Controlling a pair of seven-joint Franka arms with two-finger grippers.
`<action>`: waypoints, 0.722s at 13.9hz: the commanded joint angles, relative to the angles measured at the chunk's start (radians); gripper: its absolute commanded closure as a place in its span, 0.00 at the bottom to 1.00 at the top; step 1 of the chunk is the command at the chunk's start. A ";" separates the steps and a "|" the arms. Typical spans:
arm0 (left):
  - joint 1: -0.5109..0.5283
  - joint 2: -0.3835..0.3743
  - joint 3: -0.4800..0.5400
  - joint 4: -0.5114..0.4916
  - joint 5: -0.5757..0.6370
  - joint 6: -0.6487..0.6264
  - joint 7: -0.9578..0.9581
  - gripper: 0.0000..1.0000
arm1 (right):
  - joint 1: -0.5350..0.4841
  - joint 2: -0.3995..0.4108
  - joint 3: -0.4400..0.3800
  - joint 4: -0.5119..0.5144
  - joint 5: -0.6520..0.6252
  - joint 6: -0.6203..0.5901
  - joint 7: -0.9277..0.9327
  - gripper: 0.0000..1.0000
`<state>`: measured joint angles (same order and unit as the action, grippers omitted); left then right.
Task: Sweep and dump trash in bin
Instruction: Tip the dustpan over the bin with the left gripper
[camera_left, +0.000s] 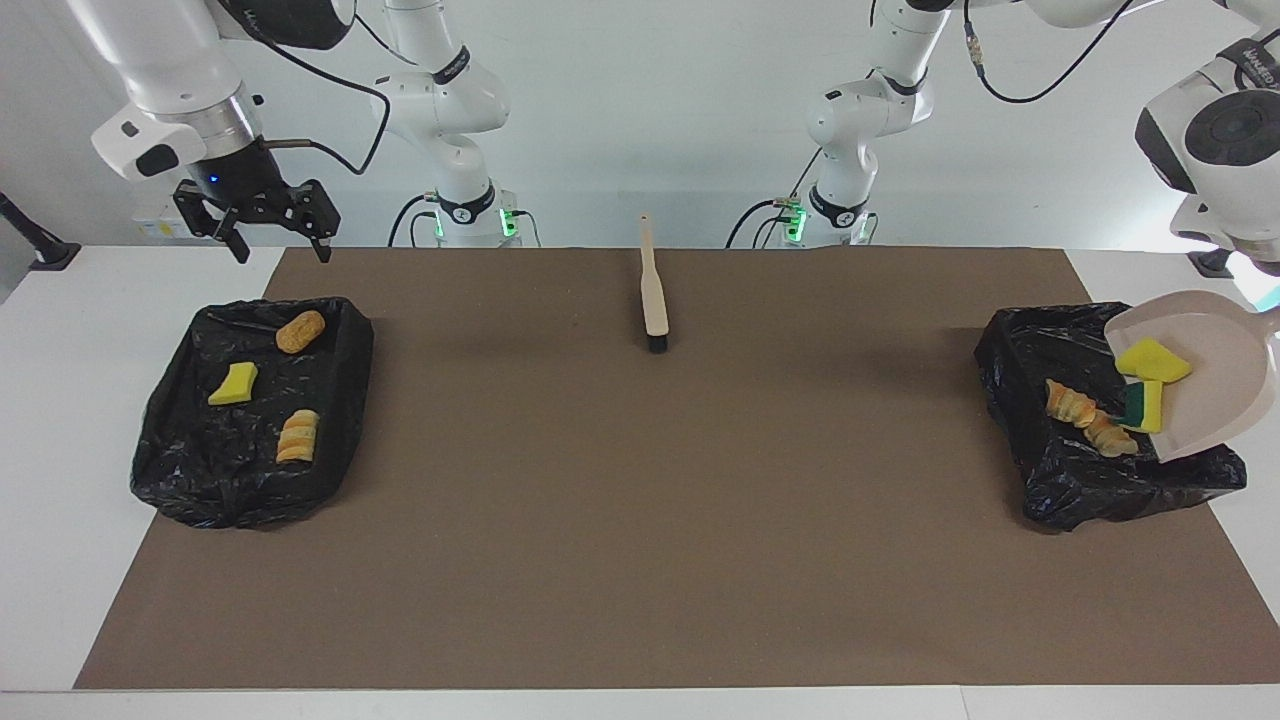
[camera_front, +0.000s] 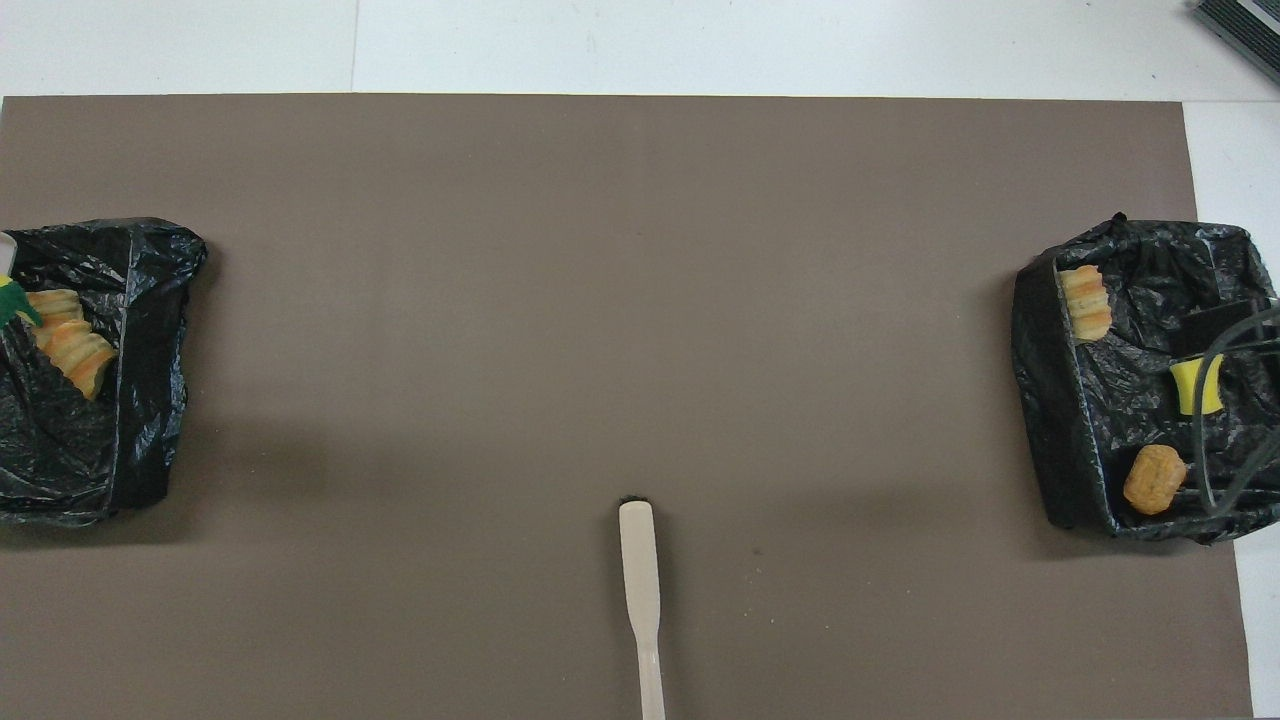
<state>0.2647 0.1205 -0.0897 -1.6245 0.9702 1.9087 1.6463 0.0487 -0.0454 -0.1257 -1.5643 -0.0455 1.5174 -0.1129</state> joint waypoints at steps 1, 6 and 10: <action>-0.067 -0.009 0.015 0.023 0.057 -0.085 -0.051 1.00 | 0.000 -0.024 0.006 -0.007 0.021 -0.029 0.022 0.00; -0.110 -0.019 0.011 0.087 0.097 -0.152 -0.054 1.00 | 0.010 -0.022 0.008 0.000 0.021 -0.026 0.024 0.00; -0.113 -0.027 0.010 0.116 0.096 -0.166 -0.060 1.00 | -0.012 -0.013 0.008 0.030 0.013 -0.101 0.019 0.00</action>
<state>0.1678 0.0969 -0.0904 -1.5377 1.0443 1.7654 1.5981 0.0579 -0.0613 -0.1201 -1.5632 -0.0451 1.4618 -0.1089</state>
